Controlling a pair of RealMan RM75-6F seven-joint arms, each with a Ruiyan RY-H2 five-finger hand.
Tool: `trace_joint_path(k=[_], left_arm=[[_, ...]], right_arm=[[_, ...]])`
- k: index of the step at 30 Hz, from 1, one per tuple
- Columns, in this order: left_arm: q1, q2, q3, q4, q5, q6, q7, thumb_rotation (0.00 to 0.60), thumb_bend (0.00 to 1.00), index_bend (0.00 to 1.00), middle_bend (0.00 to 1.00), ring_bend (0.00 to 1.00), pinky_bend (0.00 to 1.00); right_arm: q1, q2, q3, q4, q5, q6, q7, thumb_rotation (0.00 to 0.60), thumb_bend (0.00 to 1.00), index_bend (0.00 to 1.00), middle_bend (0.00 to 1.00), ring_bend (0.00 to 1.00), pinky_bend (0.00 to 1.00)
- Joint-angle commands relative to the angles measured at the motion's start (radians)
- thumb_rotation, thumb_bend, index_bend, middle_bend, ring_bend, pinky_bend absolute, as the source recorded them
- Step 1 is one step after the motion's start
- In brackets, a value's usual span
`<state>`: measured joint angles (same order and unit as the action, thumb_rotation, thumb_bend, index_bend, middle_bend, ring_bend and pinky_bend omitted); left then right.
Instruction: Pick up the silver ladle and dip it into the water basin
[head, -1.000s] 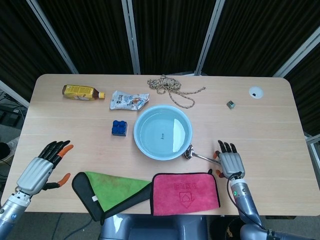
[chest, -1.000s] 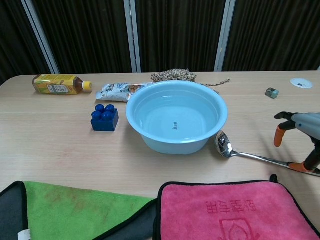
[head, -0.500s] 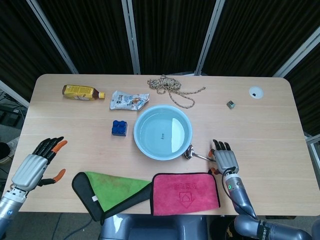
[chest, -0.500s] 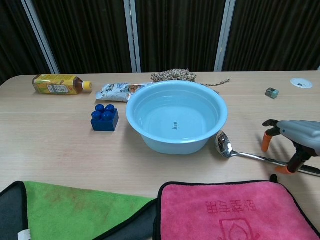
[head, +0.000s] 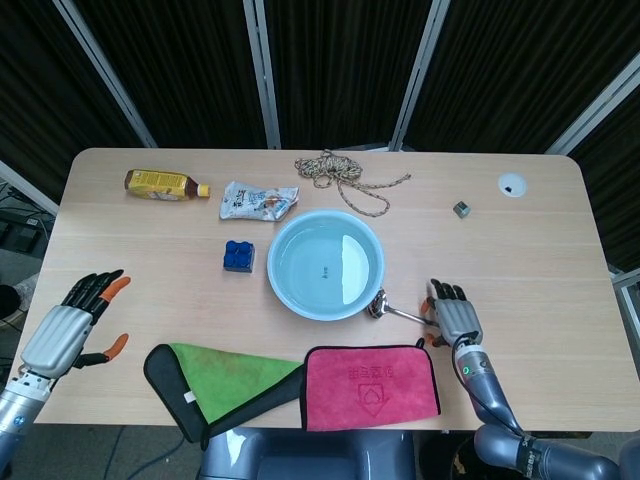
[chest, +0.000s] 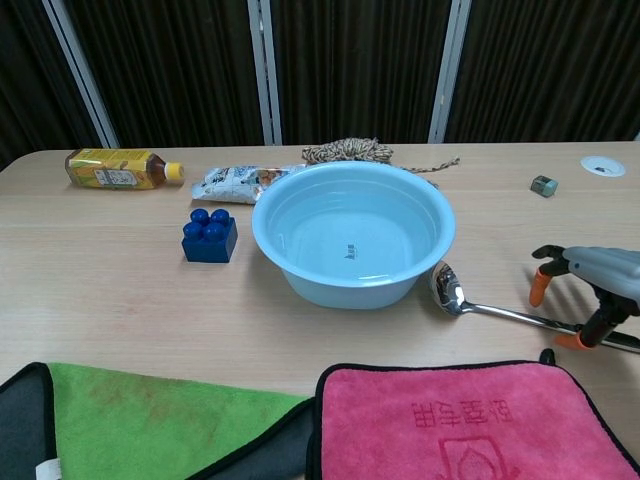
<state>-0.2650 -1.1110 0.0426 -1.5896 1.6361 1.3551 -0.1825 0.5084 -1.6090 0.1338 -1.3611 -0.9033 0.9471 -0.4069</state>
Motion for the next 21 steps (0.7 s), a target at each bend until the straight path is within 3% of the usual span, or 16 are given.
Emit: trace_joint_path(k=[1, 17, 21], left_arm=[[0.0, -0.001, -0.002, 0.0, -0.003, -0.002, 0.002, 0.498, 0.39, 0.0, 0.0, 0.0, 0.0], [-0.001, -0.001, -0.003, -0.006, -0.009, -0.01, 0.016, 0.496, 0.39, 0.0, 0.0, 0.0, 0.0], [-0.005, 0.004, -0.002, -0.009, -0.011, -0.019, 0.009, 0.497, 0.45, 0.0, 0.0, 0.0, 0.0]], right_arm=[[-0.003, 0.001, -0.002, 0.017, -0.008, -0.01, 0.023, 0.6, 0.23, 0.38, 0.0, 0.0, 0.0], [-0.008, -0.03, -0.013, 0.089, -0.034, -0.044, 0.097, 0.6, 0.26, 0.39, 0.0, 0.0, 0.0], [-0.005, -0.046, -0.013, 0.118, -0.046, -0.053, 0.114, 0.6, 0.3, 0.41, 0.0, 0.0, 0.0]])
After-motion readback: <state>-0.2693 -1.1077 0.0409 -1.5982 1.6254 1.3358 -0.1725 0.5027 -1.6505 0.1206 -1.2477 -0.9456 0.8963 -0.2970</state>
